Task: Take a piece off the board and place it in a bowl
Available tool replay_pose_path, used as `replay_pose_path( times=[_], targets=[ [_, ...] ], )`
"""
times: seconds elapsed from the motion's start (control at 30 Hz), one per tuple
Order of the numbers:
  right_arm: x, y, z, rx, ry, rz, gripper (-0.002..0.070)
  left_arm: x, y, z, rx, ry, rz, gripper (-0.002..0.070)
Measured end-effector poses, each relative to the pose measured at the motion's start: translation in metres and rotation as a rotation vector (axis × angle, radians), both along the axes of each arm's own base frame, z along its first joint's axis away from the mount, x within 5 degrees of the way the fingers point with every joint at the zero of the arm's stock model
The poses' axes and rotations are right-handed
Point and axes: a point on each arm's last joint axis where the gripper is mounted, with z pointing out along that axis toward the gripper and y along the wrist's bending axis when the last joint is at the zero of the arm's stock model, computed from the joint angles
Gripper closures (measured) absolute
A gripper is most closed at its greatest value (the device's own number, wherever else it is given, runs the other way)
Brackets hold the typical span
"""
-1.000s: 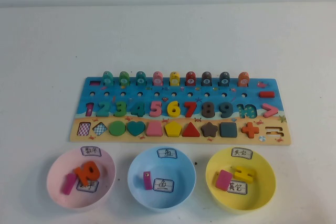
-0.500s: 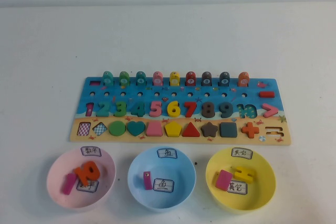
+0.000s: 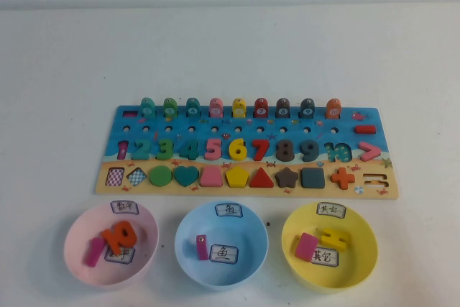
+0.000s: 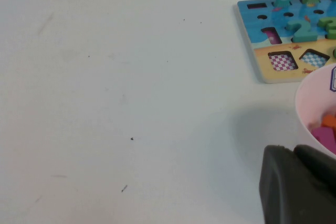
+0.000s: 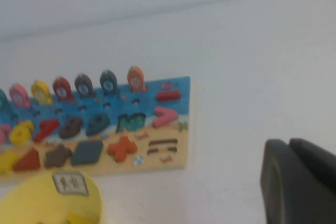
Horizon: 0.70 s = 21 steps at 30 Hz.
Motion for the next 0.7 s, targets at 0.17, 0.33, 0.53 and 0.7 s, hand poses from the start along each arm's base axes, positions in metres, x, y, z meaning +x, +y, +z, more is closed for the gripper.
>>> replay_pose_path(
  times=[0.17,0.33,0.53,0.7],
  targets=[
    [0.002,-0.002,0.014,0.264,-0.116,-0.051,0.0694,0.0,0.0,0.0,0.0,0.0,0.0,0.0676],
    [0.002,-0.004,0.019,0.441,-0.15,-0.079,0.0694,0.0,0.0,0.0,0.0,0.0,0.0,0.0676],
    [0.002,-0.004,0.019,0.477,-0.149,-0.078,0.0694,0.0,0.0,0.0,0.0,0.0,0.0,0.0676],
    [0.001,0.003,0.017,0.486,-0.08,-0.014,0.0694,0.0,0.0,0.0,0.0,0.0,0.0,0.0676]
  ],
)
